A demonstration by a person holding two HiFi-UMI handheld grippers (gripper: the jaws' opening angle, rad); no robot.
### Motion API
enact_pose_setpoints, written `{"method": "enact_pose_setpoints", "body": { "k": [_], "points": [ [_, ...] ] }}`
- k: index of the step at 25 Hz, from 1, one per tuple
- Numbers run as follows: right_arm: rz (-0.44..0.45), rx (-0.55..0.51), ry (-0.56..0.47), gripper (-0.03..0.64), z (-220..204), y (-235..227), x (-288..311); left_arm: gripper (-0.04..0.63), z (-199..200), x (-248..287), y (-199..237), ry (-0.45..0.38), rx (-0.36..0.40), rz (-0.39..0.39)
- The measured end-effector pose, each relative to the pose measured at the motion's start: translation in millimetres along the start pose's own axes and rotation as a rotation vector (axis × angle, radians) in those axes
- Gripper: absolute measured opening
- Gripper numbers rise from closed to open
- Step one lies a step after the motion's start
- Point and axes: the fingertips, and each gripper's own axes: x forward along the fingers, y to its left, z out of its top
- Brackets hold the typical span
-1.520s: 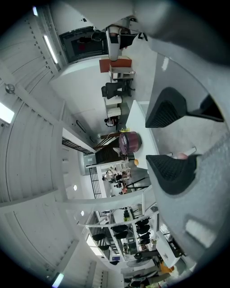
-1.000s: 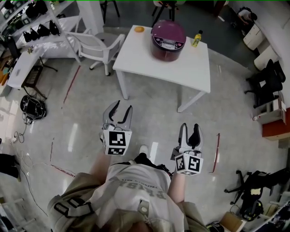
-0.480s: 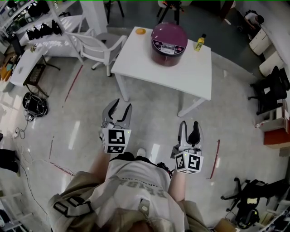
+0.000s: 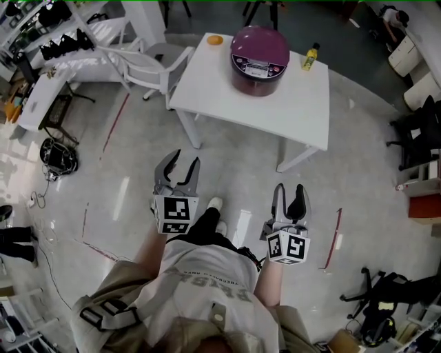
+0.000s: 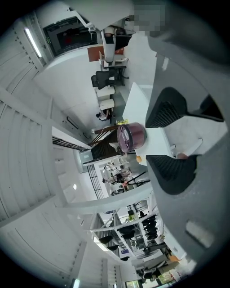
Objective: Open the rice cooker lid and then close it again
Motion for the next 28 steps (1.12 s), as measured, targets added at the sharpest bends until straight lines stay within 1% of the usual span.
{"method": "enact_pose_setpoints", "body": {
  "k": [6, 12, 19, 28],
  "points": [
    [-0.026, -0.003, 0.013, 0.224, -4.9, -5.3, 29.2, 0.199, -5.7, 38.8, 4.9, 0.016, -0.008, -0.038],
    [-0.047, -0.02, 0.011, 0.224, 0.3, -13.0, 74.1, 0.199, 8.3, 90.8, 16.9, -0.003, -0.02, -0.064],
    [-0.065, -0.045, 0.002, 0.225, 11.2, -17.4, 127.2, 0.199, 29.6, 144.1, 42.8, -0.032, -0.029, -0.074],
    [-0.095, -0.071, -0.016, 0.225, 24.1, -15.0, 170.3, 0.199, 40.1, 192.6, 58.0, -0.046, -0.021, -0.138]
  ]
}}
